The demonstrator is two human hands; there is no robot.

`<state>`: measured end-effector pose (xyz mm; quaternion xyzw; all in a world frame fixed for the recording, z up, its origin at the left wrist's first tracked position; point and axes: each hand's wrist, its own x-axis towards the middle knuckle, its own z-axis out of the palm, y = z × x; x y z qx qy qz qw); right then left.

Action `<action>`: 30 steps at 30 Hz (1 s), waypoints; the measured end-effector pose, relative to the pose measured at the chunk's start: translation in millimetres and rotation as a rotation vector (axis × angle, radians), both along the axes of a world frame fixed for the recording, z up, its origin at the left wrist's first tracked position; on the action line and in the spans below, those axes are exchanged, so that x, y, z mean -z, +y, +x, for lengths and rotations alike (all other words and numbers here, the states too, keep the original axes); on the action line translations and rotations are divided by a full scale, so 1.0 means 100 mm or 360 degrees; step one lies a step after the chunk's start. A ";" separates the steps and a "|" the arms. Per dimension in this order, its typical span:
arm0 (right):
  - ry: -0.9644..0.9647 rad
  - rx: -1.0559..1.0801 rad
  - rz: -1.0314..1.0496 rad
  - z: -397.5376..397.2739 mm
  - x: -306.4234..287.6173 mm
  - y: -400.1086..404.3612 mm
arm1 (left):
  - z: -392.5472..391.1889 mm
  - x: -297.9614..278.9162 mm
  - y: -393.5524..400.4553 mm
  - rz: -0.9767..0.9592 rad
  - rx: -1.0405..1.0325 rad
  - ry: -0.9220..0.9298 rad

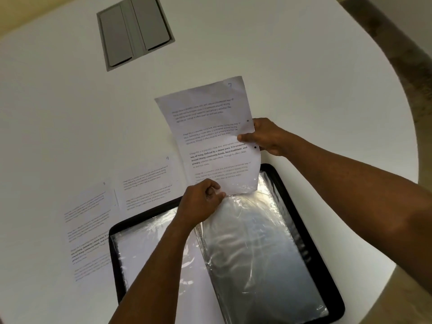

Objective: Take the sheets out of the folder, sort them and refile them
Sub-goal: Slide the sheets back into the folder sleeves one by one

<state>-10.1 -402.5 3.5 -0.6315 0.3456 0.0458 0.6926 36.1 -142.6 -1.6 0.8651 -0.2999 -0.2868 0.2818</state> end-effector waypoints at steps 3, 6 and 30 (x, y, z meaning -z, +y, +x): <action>-0.0002 0.0027 0.0036 0.00 0.02 -0.04 | 0.06 0.02 0.08 0.0197 0.0132 -0.0017; -0.0006 0.0053 0.0063 0.02 0.05 -0.02 | 0.08 0.02 0.11 0.0239 0.0157 -0.0024; 0.0166 -0.0408 -0.0004 0.24 0.18 -0.02 | 0.16 0.08 0.20 0.0214 0.0054 -0.0014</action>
